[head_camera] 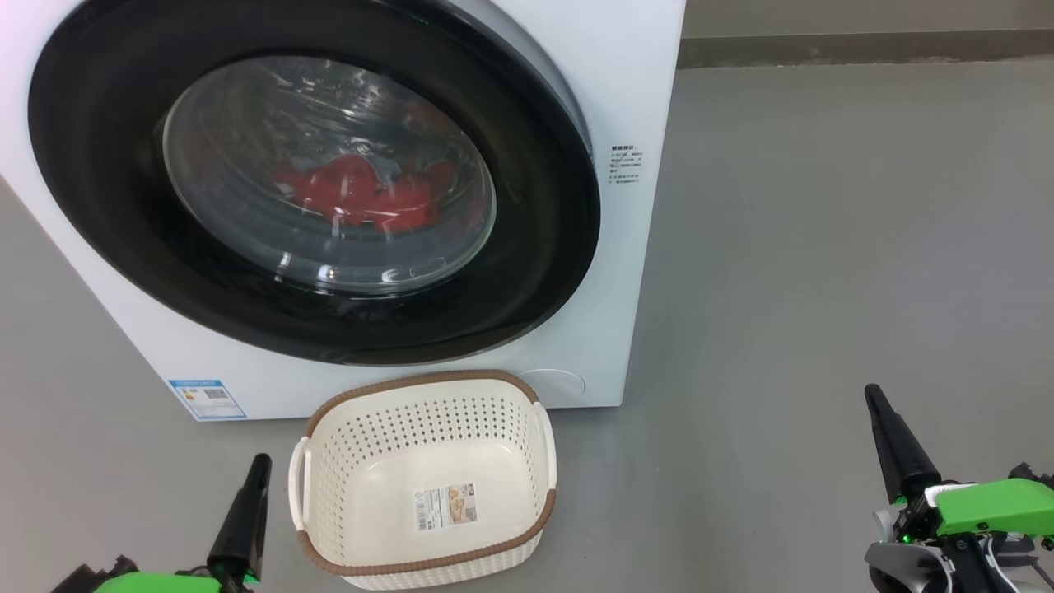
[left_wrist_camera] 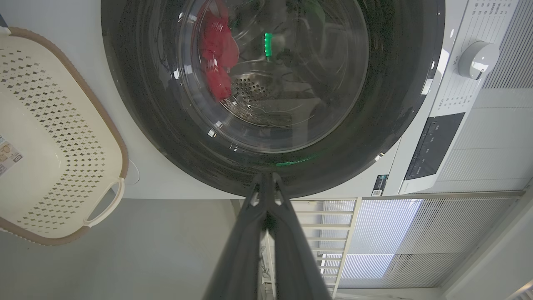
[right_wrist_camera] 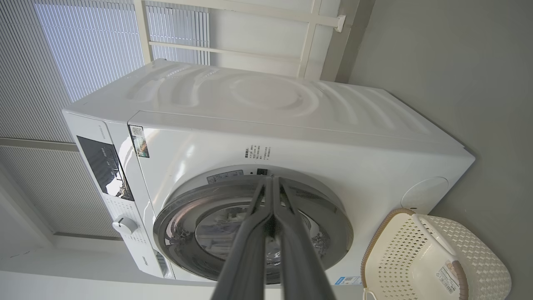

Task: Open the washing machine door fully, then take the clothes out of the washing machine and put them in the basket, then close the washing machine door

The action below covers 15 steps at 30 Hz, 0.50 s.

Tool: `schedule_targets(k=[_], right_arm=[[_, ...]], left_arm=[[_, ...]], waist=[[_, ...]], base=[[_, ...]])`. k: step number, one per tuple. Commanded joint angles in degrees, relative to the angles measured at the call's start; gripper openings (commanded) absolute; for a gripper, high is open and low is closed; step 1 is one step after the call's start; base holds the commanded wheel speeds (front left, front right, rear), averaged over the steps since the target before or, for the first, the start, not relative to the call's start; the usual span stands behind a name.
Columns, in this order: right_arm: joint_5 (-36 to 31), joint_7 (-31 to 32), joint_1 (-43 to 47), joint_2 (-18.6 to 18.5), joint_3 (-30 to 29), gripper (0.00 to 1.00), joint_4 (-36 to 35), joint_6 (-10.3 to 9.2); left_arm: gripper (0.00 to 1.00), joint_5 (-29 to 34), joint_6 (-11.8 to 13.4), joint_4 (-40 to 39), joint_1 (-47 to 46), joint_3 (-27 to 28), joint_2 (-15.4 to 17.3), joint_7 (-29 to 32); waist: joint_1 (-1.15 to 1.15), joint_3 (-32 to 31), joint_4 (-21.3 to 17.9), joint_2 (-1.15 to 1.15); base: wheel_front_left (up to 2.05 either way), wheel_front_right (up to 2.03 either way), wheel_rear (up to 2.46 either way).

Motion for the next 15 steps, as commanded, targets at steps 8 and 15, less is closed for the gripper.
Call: schedule_targets(k=[8, 15], right_arm=[[0.00, -0.25, 1.33, 0.89, 0.64, 1.00, 2.35, 0.02], [-0.98, -1.36, 1.56, 0.48, 1.46, 1.00, 1.82, 0.02]], left_arm=[[1.00, 0.20, 0.07, 2.04, 1.45, -0.42, -0.49, -0.35], [1.00, 1.72, 0.04, 1.07, 1.80, -0.60, -0.43, -1.54]], waist=[[0.00, 0.07, 0.01, 0.00], [0.07, 0.00, 0.08, 0.00]], base=[[0.00, 0.00, 0.00], [0.00, 0.00, 0.00]])
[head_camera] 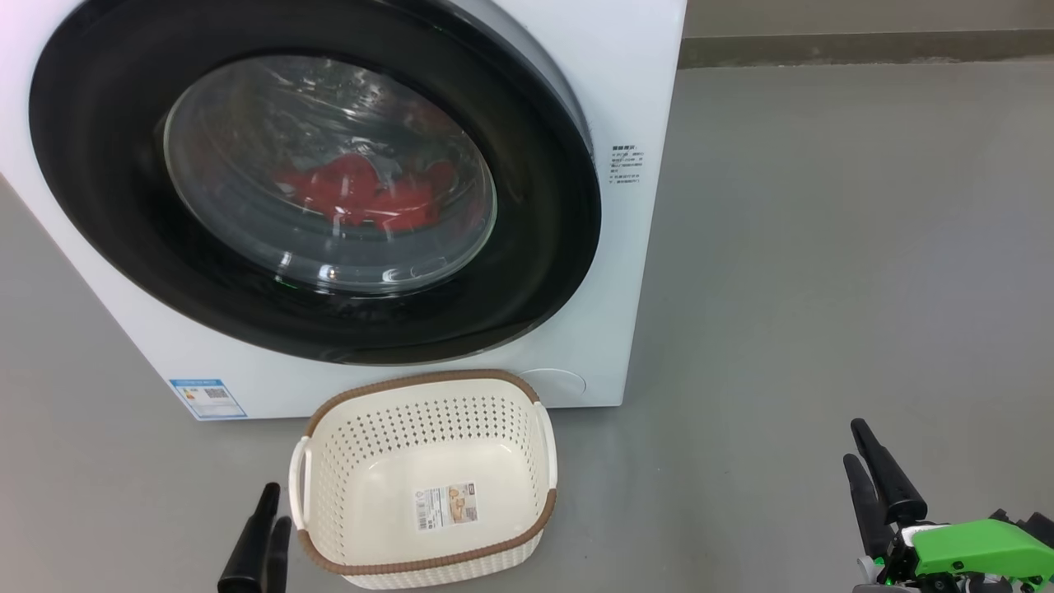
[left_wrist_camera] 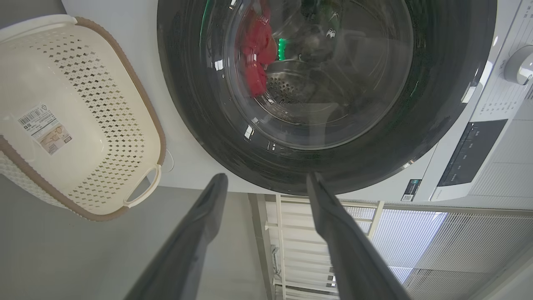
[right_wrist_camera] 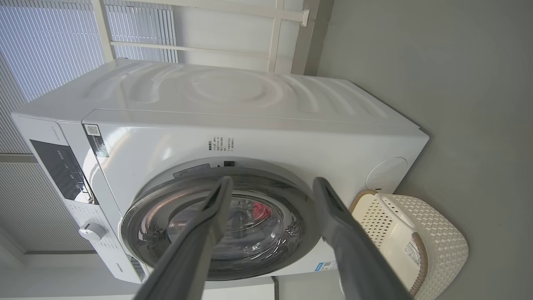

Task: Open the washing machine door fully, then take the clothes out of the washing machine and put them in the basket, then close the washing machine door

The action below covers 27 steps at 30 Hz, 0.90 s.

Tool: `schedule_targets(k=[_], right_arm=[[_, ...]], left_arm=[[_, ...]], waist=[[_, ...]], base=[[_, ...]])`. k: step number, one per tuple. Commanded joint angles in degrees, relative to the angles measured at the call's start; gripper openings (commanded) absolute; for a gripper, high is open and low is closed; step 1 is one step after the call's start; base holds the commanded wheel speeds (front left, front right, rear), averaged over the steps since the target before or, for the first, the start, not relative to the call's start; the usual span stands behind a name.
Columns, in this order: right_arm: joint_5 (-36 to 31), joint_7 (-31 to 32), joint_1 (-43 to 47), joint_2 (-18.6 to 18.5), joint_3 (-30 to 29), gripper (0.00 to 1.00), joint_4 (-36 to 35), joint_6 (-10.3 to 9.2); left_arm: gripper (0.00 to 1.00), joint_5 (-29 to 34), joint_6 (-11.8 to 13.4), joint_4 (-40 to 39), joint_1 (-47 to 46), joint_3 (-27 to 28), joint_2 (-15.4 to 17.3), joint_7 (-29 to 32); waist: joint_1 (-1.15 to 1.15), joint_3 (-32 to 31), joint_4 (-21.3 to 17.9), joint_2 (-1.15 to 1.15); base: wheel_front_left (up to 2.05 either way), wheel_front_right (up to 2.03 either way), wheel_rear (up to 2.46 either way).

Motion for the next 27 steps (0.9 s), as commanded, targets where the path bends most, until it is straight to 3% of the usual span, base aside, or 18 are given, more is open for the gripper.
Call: schedule_targets(k=[1, 16, 27], right_arm=[[-0.72, -0.45, -1.27, -0.87, 0.48, 1.00, -1.77, 0.01], [-8.35, -3.13, -1.20, -2.16, 2.57, 1.00, -1.85, 0.00], [-17.08, -4.98, -0.88, -3.15, 3.91, 1.00, -2.89, 0.00]], left_arm=[[1.00, 1.02, -0.04, -2.04, -0.97, 0.15, 0.73, -0.39], [1.00, 11.88, -0.04, -3.54, -0.26, 0.30, 0.85, -2.92], [1.00, 21.87, 1.38, -5.25, 0.39, -0.84, 0.94, -4.79]], waist=[[0.02, 0.06, 0.02, 0.00], [-0.01, 0.32, 0.06, 0.00], [-0.02, 0.39, 0.12, 0.00]], base=[[0.00, 0.00, 0.00], [0.00, 0.00, 0.00], [0.00, 0.00, 0.00]])
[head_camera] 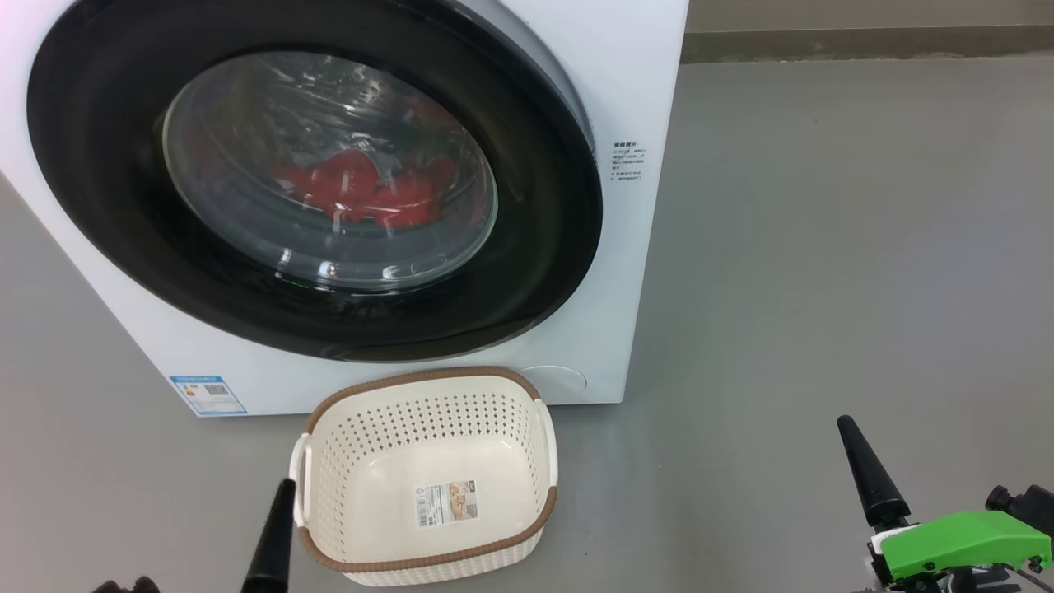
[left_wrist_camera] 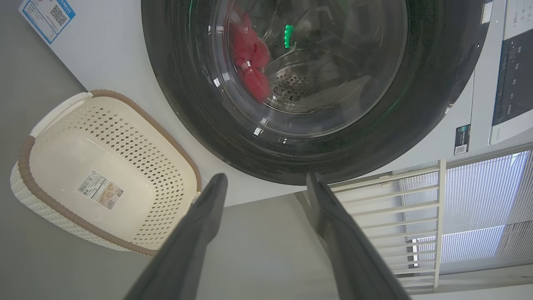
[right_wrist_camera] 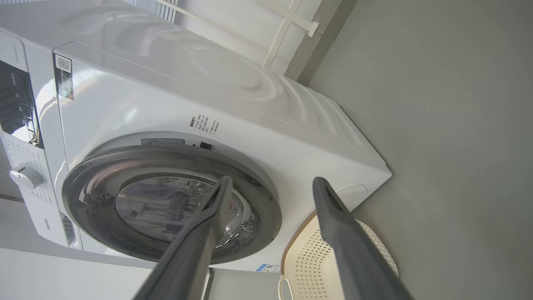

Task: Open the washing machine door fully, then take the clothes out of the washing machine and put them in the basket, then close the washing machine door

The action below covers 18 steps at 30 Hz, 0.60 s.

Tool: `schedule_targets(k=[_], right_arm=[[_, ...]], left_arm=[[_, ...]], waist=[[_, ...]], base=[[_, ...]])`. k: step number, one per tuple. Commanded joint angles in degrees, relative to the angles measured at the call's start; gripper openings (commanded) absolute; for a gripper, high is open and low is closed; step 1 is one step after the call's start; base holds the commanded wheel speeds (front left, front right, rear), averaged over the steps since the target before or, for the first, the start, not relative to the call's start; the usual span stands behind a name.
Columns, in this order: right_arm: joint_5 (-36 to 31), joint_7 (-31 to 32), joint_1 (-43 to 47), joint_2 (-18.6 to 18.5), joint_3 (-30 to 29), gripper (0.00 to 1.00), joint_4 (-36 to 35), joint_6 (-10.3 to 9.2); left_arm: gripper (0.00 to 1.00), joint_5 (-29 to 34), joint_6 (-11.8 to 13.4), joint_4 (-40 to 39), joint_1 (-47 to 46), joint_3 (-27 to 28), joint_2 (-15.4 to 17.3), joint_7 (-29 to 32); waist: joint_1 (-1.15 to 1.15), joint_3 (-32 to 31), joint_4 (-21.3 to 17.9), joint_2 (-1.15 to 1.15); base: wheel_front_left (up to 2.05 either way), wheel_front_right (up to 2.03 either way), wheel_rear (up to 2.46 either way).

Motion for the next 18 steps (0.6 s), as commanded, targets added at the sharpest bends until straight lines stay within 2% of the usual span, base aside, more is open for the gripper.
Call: schedule_targets(k=[1, 18], right_arm=[[-3.09, -0.84, -0.88, -1.39, 0.89, 1.00, -1.95, 0.00], [-15.70, -3.71, -0.36, -2.34, 2.48, 1.00, -3.36, -0.01]], left_arm=[[1.00, 2.89, 0.46, -2.09, 0.09, 0.10, 0.91, -0.84], [1.00, 18.88, 3.59, -3.64, 0.82, -2.50, 1.05, -3.72]], waist=[[-0.01, 0.02, 0.02, 0.00], [-0.01, 0.42, 0.01, 0.00]], base=[[0.00, 0.00, 0.00], [0.00, 0.00, 0.00]])
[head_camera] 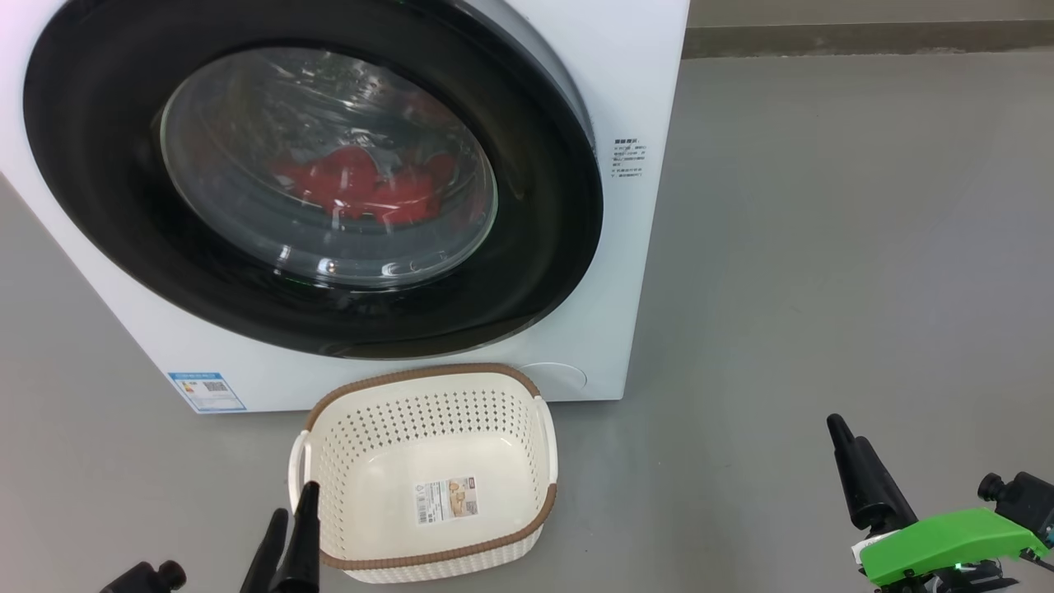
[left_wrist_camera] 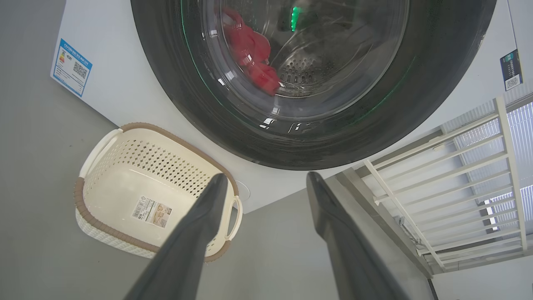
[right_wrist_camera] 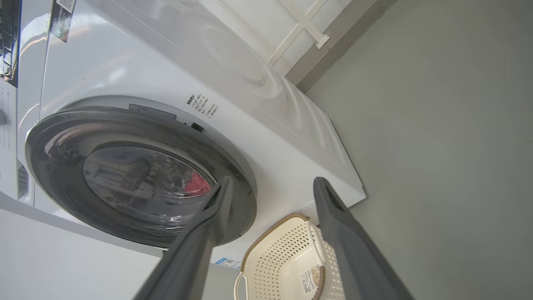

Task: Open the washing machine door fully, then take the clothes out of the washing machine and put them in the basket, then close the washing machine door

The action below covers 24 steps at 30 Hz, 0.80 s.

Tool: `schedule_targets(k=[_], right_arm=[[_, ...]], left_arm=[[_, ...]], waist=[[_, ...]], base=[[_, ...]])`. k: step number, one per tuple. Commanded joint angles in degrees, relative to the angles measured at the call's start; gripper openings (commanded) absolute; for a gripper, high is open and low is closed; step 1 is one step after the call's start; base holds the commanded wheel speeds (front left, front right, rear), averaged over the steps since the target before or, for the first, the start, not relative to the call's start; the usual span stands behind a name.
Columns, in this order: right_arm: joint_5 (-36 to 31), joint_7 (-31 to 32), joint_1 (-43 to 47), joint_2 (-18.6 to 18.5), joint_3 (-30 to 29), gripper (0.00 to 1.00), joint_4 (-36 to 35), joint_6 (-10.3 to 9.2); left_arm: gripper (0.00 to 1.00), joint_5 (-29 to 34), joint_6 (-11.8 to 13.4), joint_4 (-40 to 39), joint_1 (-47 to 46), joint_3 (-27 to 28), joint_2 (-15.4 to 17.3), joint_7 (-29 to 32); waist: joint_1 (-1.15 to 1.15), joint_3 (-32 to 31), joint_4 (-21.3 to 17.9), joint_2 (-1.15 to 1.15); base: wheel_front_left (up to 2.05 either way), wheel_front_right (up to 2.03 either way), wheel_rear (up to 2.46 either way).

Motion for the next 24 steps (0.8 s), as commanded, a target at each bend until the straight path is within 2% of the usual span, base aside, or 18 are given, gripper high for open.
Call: schedule_targets(k=[1, 24], right_arm=[[-1.98, -0.65, -0.84, -1.13, 0.65, 1.00, -1.83, -0.01], [-15.06, -4.52, -0.30, -2.89, 3.00, 1.00, -1.65, -0.02]], left_arm=[[1.00, 2.13, 0.40, -1.91, -0.19, 0.46, 1.00, -0.88], [1.00, 18.59, 3.03, -4.19, 0.70, -1.79, 1.54, -4.78]], waist=[[-0.01, 0.01, -0.02, 0.00], [-0.01, 0.54, 0.08, 0.00]], base=[[0.00, 0.00, 0.00], [0.00, 0.00, 0.00]])
